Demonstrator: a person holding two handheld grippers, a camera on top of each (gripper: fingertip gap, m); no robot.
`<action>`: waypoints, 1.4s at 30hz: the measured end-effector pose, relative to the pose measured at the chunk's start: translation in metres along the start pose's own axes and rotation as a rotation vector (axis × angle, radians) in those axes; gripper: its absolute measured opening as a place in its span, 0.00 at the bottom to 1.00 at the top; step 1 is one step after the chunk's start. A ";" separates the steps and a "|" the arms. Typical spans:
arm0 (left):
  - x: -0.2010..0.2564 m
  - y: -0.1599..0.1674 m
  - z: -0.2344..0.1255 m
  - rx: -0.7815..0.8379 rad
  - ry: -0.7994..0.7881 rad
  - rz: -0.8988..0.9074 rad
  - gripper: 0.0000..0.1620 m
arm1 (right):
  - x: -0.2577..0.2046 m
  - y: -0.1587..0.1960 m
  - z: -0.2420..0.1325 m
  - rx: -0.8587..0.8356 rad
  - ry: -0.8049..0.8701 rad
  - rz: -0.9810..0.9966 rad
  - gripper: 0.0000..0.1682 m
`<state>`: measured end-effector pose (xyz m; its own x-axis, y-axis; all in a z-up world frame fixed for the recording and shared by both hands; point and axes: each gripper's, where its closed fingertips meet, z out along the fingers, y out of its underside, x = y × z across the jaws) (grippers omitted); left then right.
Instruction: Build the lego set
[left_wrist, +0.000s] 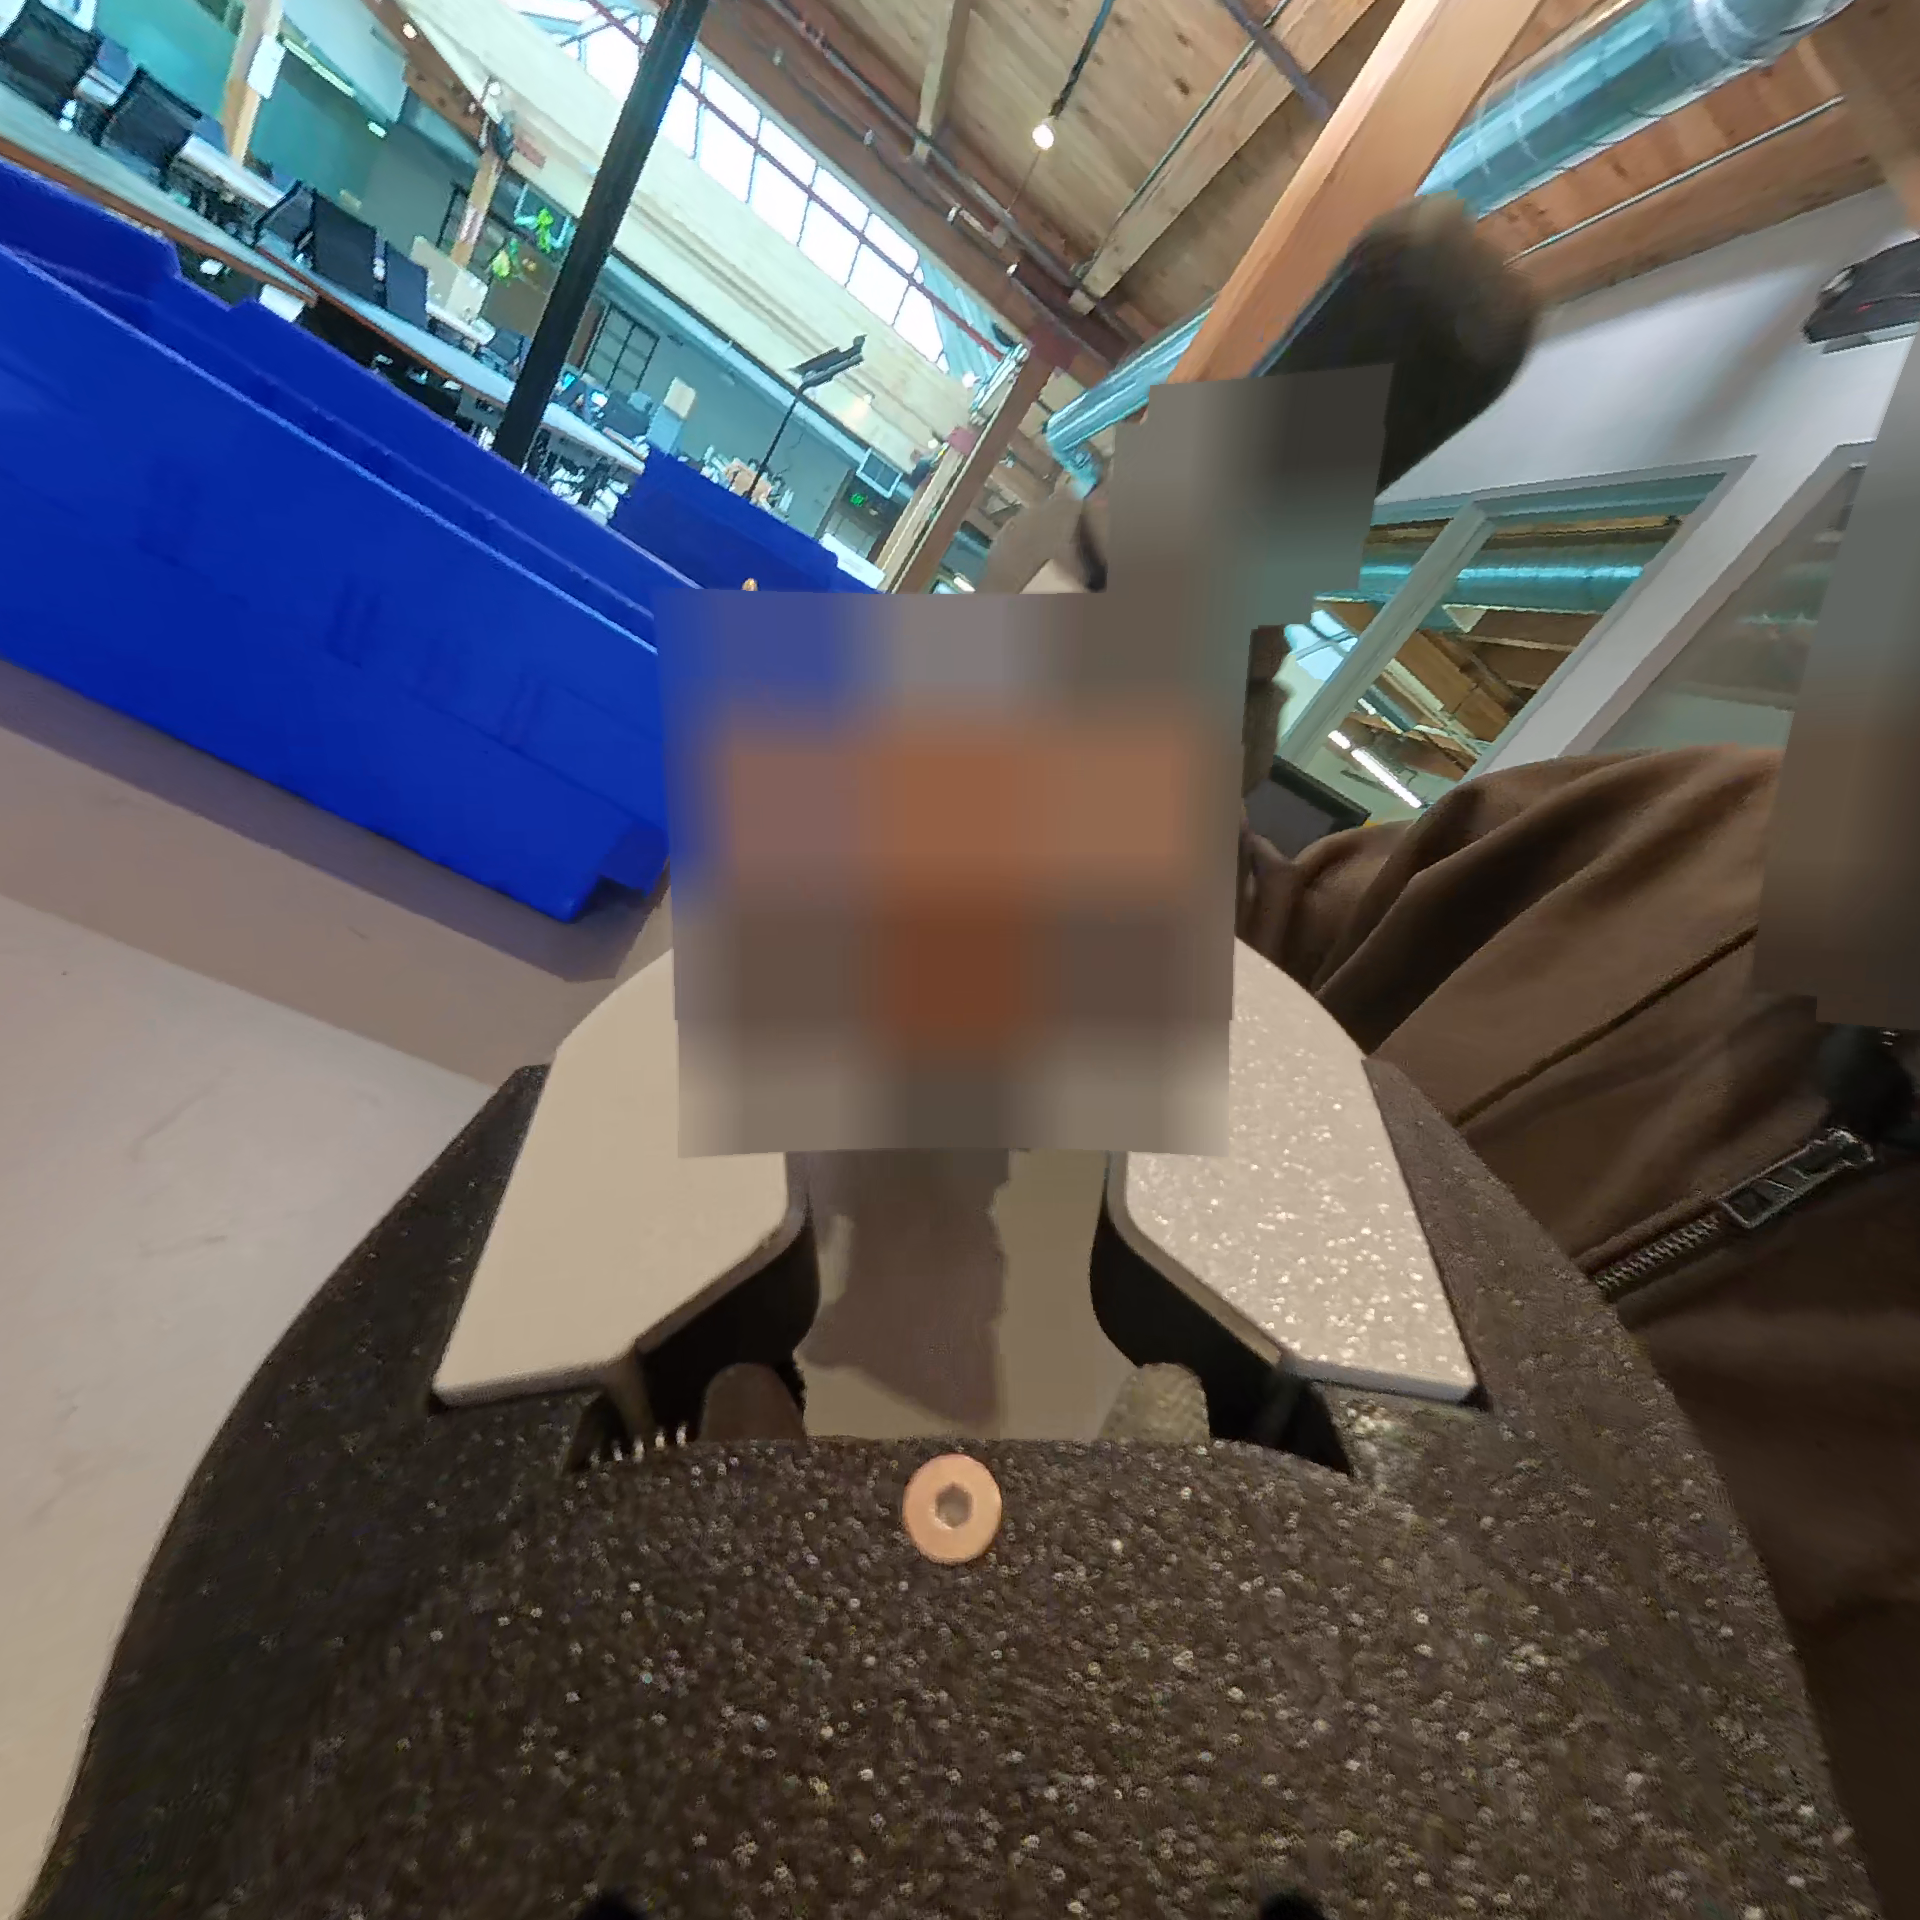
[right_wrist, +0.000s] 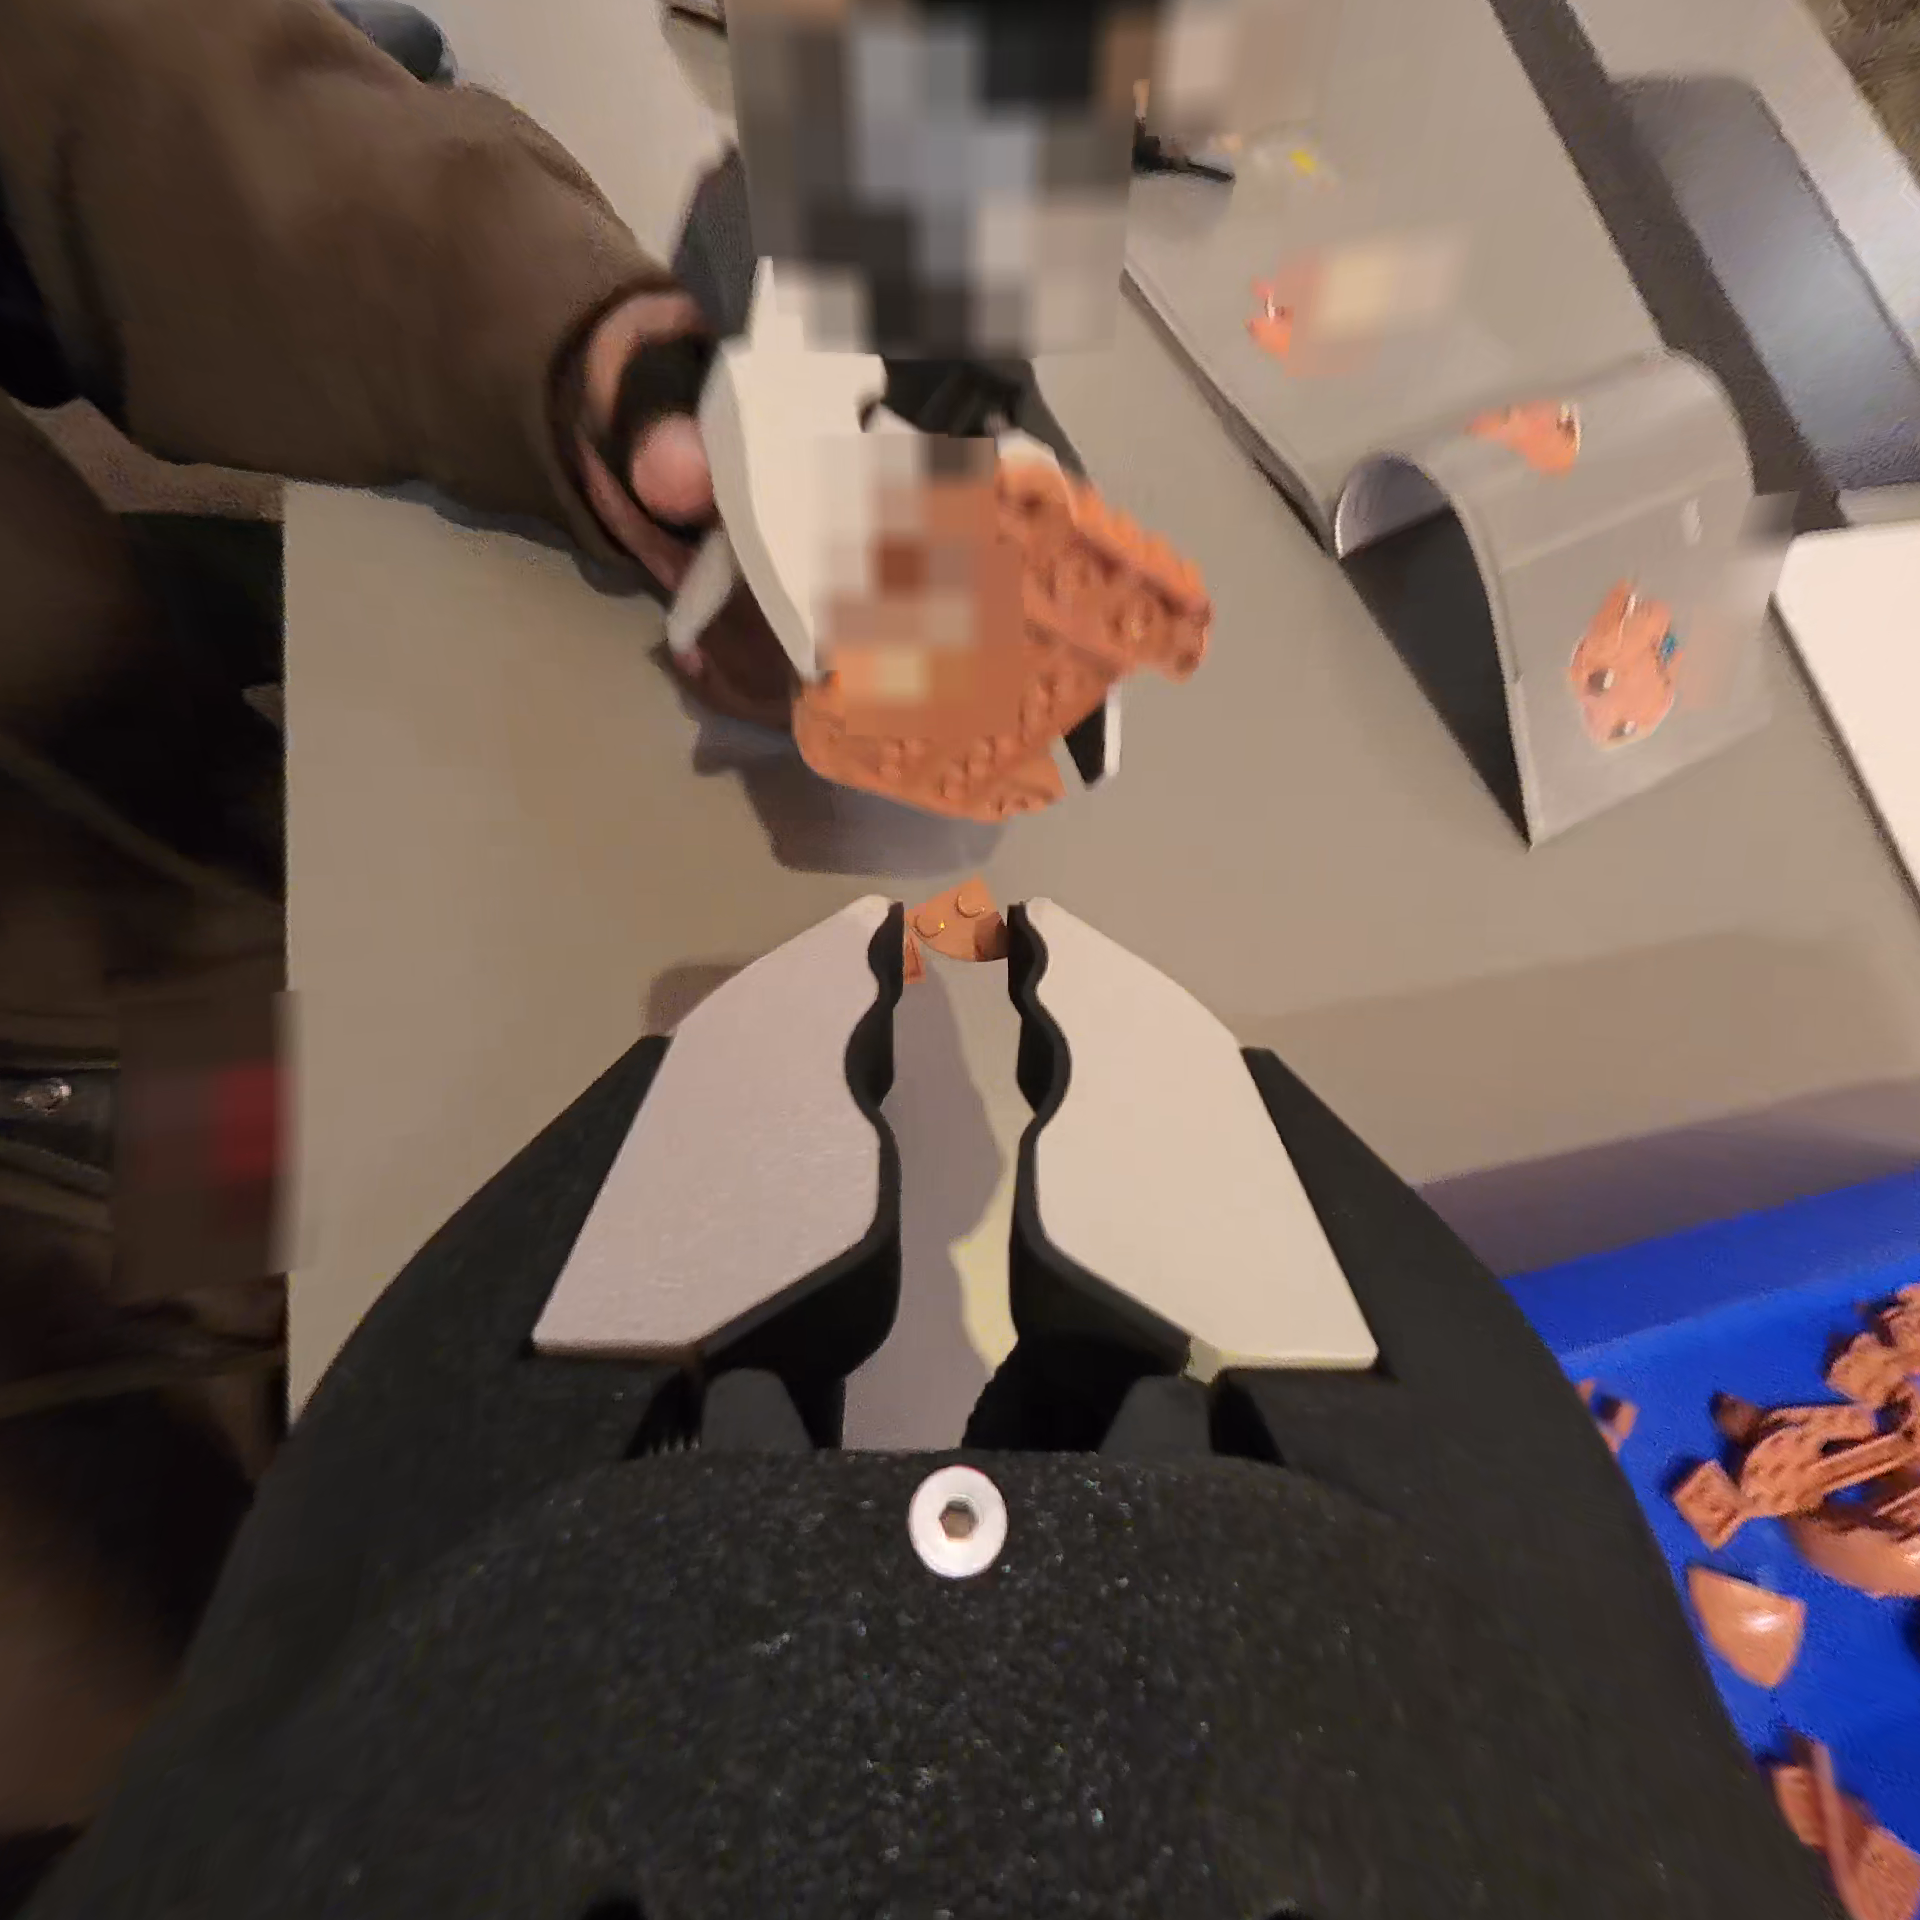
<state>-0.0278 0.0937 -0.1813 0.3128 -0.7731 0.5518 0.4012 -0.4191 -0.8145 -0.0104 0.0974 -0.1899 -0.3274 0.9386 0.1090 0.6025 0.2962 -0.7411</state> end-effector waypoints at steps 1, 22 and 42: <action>-0.001 0.001 0.000 -0.011 -0.012 0.001 0.39 | -0.001 -0.007 -0.001 -0.001 -0.007 -0.022 0.11; -0.017 0.026 0.001 -0.210 -0.146 0.054 0.39 | -0.001 -0.022 0.008 -0.012 -0.045 -0.095 0.08; -0.035 0.033 -0.010 -0.294 -0.251 0.074 0.39 | -0.021 0.089 0.051 -0.302 -0.139 -0.054 0.11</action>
<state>-0.0340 0.1025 -0.2288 0.5470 -0.6814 0.4863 0.1172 -0.5129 -0.8504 0.0132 0.0950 -0.2923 -0.4483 0.8931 0.0361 0.7631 0.4034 -0.5050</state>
